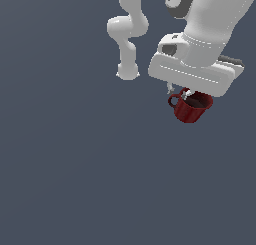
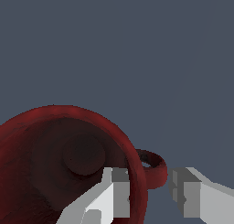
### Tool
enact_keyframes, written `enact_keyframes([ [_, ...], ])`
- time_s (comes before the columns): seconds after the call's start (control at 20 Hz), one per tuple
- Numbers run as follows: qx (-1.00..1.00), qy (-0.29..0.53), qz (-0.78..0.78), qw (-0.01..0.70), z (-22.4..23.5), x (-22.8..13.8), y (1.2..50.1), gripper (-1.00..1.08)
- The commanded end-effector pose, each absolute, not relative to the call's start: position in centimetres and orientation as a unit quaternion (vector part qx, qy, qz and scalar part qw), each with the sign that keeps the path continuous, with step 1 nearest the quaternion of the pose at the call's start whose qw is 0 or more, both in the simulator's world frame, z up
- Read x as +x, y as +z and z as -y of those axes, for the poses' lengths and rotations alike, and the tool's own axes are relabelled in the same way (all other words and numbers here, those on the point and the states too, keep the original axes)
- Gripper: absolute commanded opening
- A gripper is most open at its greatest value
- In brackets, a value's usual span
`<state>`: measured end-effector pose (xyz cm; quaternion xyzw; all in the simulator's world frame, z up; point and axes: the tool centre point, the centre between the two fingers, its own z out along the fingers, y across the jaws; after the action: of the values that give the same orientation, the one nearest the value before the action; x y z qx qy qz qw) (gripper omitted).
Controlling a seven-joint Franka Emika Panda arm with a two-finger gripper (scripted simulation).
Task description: Pick up the object and move it to a goal position.
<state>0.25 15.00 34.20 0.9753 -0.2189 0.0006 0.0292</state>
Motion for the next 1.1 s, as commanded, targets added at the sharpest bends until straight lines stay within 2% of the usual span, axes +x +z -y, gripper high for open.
enact_keyframes([
  [0.0,0.975,0.002,0.219,0.028,-15.5,0.9,35.9,-1.00],
  [0.55,0.975,0.002,0.219,0.029,-17.3,3.3,41.0,-1.00],
  [1.05,0.975,0.002,0.218,0.029,-18.0,4.3,42.9,-1.00],
])
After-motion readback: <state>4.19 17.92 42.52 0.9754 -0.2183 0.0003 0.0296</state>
